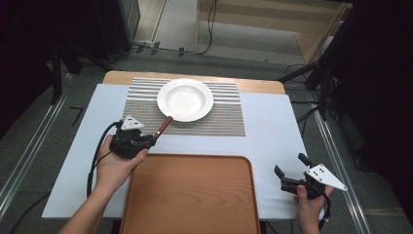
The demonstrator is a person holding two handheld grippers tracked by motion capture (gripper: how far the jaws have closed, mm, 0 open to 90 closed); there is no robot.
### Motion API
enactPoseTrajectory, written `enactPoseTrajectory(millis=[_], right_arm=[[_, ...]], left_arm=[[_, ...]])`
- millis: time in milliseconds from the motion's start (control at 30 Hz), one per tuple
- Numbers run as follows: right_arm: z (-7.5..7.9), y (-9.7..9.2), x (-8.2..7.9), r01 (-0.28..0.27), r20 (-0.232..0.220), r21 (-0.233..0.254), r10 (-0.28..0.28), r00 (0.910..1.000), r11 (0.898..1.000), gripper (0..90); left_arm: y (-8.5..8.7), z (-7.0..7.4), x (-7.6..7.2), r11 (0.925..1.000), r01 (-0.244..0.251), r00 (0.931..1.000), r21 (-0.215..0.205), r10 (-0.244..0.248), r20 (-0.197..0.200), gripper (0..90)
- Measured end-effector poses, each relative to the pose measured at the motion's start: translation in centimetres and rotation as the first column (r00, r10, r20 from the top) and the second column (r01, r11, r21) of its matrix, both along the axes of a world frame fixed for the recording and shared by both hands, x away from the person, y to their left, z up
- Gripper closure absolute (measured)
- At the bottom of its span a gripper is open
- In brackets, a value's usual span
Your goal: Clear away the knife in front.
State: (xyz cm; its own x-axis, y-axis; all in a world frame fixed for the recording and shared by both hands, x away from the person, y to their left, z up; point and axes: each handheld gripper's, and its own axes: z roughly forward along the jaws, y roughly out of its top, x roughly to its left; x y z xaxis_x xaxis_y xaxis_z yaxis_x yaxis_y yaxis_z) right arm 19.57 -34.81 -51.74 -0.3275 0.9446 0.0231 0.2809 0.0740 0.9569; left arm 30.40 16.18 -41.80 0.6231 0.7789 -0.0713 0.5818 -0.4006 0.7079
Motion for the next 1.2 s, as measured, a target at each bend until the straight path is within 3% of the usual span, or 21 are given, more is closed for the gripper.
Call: enactPoseTrajectory(millis=[300,833,1200], right_arm=[[0.0,0.0,0.0,-0.004,-0.003,0.001,0.004,1.0000,1.000,0.0],[0.0,0.0,0.0,-0.009,-0.002,-0.001,0.009,1.0000,1.000,0.0],[0.0,0.1,0.0,-0.009,-0.001,-0.006,0.009,1.0000,1.000,0.0]], left_arm=[[0.2,-1.8,-2.8,0.9996,-0.024,0.9997,-0.013,0.023,-0.011,76.7],[1.2,-5.4,-6.4,0.9977,-0.065,0.9953,-0.021,0.063,-0.074,76.7],[1.7,-6.6,-8.6,0.9961,-0.081,0.9915,-0.035,0.077,-0.105,76.6]])
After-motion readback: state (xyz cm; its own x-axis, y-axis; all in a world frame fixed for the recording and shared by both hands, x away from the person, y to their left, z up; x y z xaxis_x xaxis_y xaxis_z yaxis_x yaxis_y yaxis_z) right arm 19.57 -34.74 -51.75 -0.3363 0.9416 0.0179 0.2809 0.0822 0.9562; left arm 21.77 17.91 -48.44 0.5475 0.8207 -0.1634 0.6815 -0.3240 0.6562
